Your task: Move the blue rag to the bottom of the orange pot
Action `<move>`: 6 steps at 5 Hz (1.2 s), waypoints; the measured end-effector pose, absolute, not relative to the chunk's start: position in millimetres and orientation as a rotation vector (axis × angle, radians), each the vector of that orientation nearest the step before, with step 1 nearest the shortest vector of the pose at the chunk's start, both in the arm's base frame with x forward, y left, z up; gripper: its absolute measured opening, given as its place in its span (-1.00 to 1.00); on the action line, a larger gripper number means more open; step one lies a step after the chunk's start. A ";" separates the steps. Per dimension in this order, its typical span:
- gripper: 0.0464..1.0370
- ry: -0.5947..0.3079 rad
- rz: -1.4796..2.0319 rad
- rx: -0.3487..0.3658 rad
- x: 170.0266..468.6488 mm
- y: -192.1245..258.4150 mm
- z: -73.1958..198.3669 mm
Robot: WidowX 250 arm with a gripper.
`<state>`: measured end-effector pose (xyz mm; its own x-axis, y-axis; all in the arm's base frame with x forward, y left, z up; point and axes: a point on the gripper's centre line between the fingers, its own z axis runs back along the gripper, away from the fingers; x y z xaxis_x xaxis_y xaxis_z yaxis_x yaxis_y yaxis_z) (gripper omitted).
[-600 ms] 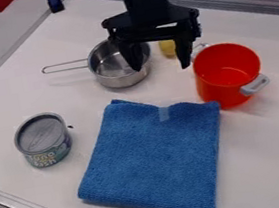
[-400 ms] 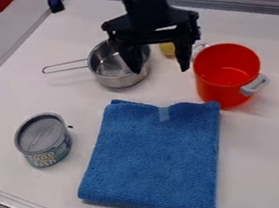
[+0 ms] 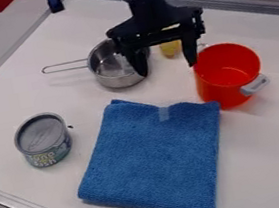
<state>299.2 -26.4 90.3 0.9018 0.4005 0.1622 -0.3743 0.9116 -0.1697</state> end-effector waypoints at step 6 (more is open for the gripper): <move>-0.75 -0.206 0.278 -0.037 252.7 -15.4 47.5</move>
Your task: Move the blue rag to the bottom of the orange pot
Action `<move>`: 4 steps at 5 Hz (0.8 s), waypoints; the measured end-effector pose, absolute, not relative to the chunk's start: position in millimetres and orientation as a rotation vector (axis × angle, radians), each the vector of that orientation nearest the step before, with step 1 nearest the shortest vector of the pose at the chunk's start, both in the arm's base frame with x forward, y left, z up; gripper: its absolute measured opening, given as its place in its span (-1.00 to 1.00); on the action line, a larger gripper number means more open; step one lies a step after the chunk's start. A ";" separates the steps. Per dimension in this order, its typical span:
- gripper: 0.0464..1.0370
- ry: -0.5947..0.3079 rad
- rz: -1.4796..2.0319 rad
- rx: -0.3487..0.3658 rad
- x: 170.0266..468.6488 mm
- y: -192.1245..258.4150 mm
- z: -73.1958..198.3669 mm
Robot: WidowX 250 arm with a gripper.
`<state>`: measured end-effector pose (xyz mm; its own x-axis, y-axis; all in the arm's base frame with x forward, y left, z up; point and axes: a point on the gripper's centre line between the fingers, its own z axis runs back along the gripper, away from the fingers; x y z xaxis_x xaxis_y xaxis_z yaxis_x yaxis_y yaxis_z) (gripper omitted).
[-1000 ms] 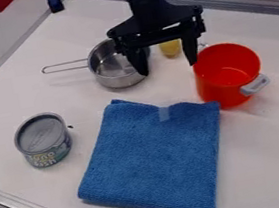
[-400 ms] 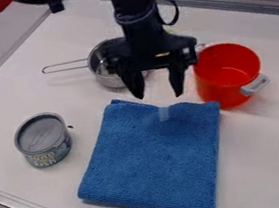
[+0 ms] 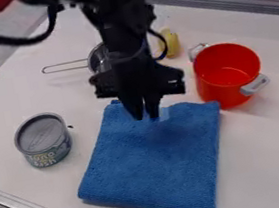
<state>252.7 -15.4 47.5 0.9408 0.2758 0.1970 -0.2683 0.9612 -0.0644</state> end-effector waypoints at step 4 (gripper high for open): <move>-0.99 -0.157 0.410 -0.072 238.7 -8.6 23.6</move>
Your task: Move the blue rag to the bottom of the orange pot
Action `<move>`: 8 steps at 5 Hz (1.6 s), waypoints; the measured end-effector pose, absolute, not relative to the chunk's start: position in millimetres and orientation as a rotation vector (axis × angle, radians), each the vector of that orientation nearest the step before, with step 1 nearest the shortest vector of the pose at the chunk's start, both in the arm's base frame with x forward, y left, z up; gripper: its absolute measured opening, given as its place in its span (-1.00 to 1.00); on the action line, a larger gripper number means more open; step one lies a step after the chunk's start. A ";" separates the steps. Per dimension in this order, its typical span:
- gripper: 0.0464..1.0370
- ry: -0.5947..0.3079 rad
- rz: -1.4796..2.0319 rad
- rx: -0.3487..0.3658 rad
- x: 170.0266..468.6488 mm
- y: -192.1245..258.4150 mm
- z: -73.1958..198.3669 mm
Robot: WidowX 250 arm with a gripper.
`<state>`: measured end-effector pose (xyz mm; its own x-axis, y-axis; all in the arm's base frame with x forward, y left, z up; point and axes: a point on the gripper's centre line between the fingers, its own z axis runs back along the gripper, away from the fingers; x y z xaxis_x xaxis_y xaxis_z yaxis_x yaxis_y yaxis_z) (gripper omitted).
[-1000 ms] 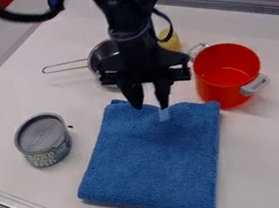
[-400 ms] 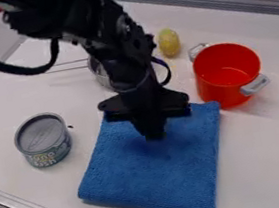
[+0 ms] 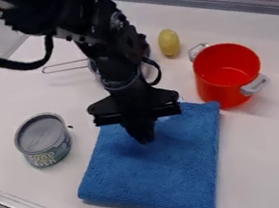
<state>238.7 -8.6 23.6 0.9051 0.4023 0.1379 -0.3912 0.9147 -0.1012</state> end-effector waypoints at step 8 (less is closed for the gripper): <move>-0.99 -0.065 0.274 -0.070 232.8 -53.5 2.6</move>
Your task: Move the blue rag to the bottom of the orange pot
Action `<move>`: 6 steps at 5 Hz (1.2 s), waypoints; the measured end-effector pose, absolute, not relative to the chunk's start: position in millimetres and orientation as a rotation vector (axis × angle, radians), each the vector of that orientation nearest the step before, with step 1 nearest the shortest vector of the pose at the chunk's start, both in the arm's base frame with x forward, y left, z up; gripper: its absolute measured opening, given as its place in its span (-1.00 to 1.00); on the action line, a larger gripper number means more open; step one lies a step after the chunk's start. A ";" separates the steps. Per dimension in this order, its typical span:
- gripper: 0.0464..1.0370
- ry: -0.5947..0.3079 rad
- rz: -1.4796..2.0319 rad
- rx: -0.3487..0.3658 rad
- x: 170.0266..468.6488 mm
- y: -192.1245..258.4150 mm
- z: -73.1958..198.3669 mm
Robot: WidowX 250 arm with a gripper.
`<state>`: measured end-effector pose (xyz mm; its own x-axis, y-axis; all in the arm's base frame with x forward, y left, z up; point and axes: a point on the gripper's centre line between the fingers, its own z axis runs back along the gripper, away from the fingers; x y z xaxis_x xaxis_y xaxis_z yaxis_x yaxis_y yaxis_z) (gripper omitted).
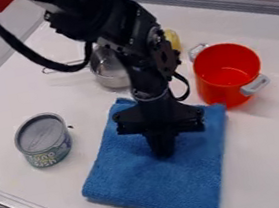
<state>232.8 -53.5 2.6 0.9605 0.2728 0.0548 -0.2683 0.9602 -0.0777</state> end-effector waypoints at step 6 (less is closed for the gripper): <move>-0.99 -0.043 0.245 -0.152 207.7 -119.2 2.1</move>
<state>207.7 -119.2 2.1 0.9691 0.2453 0.0243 -0.2387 0.9586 -0.1551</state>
